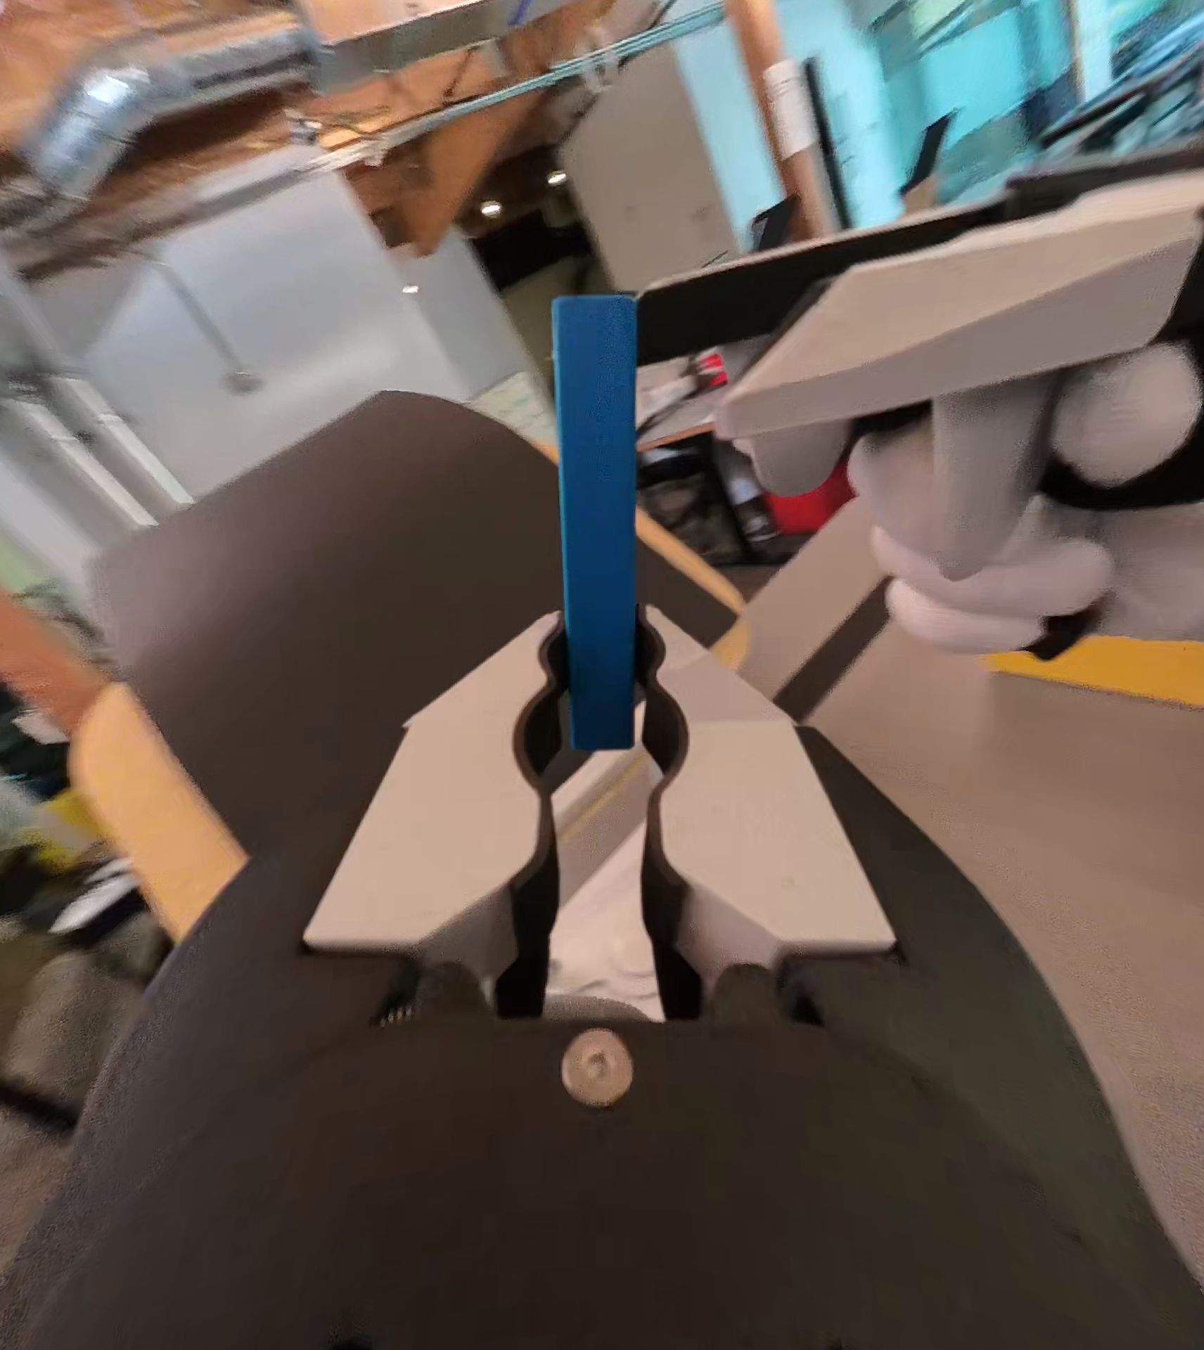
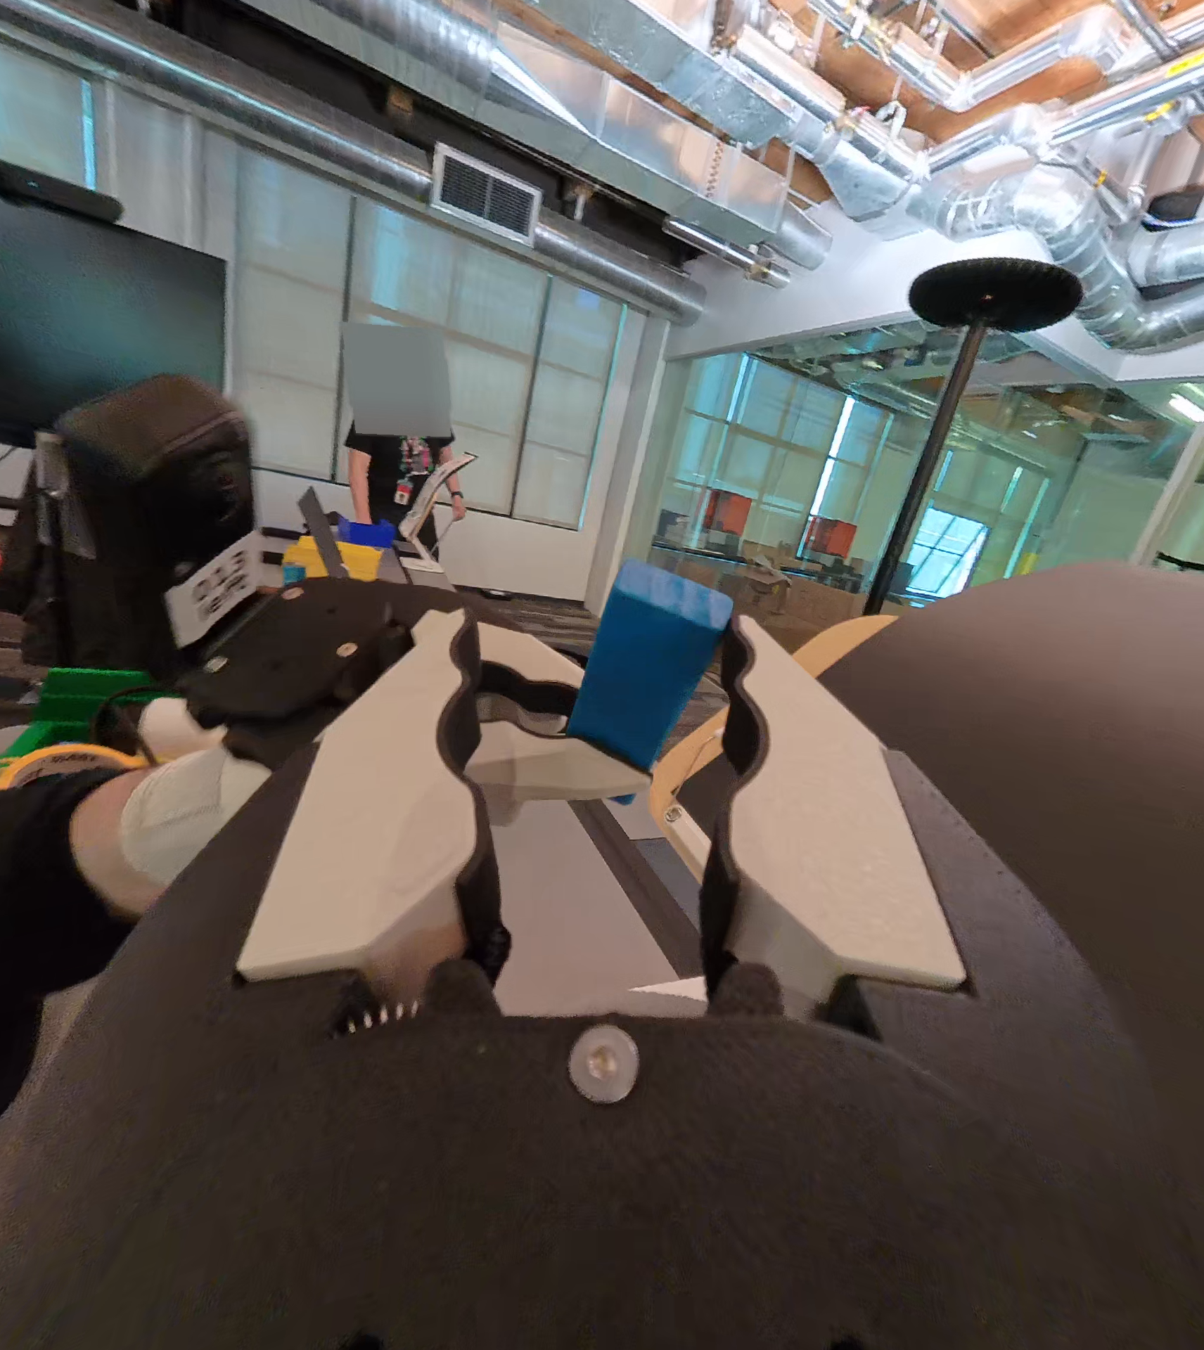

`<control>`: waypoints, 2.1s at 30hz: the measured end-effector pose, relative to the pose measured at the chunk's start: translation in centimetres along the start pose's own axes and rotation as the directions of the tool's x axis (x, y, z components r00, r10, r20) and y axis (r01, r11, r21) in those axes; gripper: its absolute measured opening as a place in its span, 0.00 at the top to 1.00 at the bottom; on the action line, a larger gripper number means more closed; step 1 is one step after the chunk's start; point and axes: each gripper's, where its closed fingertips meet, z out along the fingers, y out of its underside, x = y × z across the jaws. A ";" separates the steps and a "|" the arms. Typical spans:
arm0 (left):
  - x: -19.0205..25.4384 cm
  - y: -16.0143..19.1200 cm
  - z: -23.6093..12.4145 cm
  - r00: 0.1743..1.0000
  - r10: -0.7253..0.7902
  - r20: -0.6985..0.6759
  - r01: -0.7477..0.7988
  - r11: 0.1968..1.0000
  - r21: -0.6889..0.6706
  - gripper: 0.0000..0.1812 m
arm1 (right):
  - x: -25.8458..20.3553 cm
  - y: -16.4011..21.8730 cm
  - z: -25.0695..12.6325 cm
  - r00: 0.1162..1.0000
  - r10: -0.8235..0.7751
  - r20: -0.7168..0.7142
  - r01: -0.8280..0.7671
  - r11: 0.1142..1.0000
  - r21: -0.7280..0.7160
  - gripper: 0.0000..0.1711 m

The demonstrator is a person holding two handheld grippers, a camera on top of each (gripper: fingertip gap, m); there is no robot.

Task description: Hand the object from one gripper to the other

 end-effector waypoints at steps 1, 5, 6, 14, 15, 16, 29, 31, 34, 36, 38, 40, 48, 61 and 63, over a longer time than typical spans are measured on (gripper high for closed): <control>-0.4 0.2 0.1 0.996 0.056 0.066 -0.056 0.998 -0.014 0.92 | 0.1 0.2 0.3 1.000 0.013 -0.015 -0.013 1.000 -0.004 0.62; -1.3 0.1 -0.1 0.958 0.183 0.223 -0.178 0.983 -0.041 0.92 | 0.6 1.0 1.1 0.996 0.067 -0.058 -0.068 0.998 -0.005 0.67; -1.2 0.0 -0.1 0.954 0.188 0.234 -0.184 0.982 -0.038 0.92 | 0.9 1.2 1.2 0.994 0.078 -0.073 -0.078 0.997 -0.005 0.68; -0.5 0.0 0.1 0.950 0.190 0.246 -0.192 0.981 -0.015 0.92 | 1.3 1.3 1.2 0.989 0.124 -0.085 -0.119 0.991 0.054 0.81; -0.4 -0.1 0.1 0.952 0.189 0.239 -0.193 0.981 -0.007 0.92 | 1.3 1.2 1.1 0.990 0.122 -0.077 -0.118 0.991 0.056 0.81; -0.1 -0.2 0.1 0.956 0.191 0.221 -0.198 0.980 0.007 0.92 | 1.2 1.1 1.0 0.990 0.123 -0.068 -0.119 0.991 0.055 0.81; 2.3 -3.3 -2.4 0.549 -0.559 -0.621 0.710 0.705 -0.007 0.68 | -1.0 -3.9 -2.0 0.997 0.006 0.072 -0.026 0.959 0.283 0.81; 2.1 -4.0 -3.2 0.371 -0.589 -0.718 0.808 0.586 -0.062 0.66 | -1.8 -4.4 -2.4 0.995 -0.042 0.096 0.010 0.951 0.308 0.81; 2.9 -4.7 -4.3 0.210 -0.562 -0.800 0.840 0.523 -0.147 0.65 | -3.0 -4.8 -2.9 0.983 -0.128 0.130 0.080 0.943 0.324 0.80; 2.8 -5.0 -4.8 0.166 -0.547 -0.820 0.858 0.490 -0.153 0.64 | -3.8 -5.0 -3.3 0.972 -0.170 0.161 0.108 0.936 0.335 0.81; 2.8 -5.3 -5.3 0.080 -0.528 -0.845 0.874 0.445 -0.195 0.67 | -4.8 -5.1 -3.7 0.957 -0.204 0.205 0.126 0.931 0.342 0.81; 3.2 -5.4 -5.4 0.051 -0.518 -0.854 0.878 0.431 -0.209 0.69 | -5.7 -5.3 -4.0 0.942 -0.231 0.245 0.137 0.927 0.349 0.81; 6.6 -8.1 -8.3 -0.097 -0.345 -0.934 0.862 0.439 -0.252 0.80 | -9.0 -5.9 -4.6 0.884 -0.295 0.364 0.155 0.917 0.367 0.80; 5.7 -8.6 -8.3 0.177 -0.339 -0.924 0.843 0.537 -0.036 0.92 | -7.6 -5.2 -4.7 0.903 -0.300 0.308 0.208 0.932 0.297 0.77; 5.0 -8.3 -7.8 0.289 -0.359 -0.887 0.809 0.587 0.026 0.92 | -6.7 -4.9 -4.4 0.921 -0.273 0.280 0.197 0.943 0.270 0.71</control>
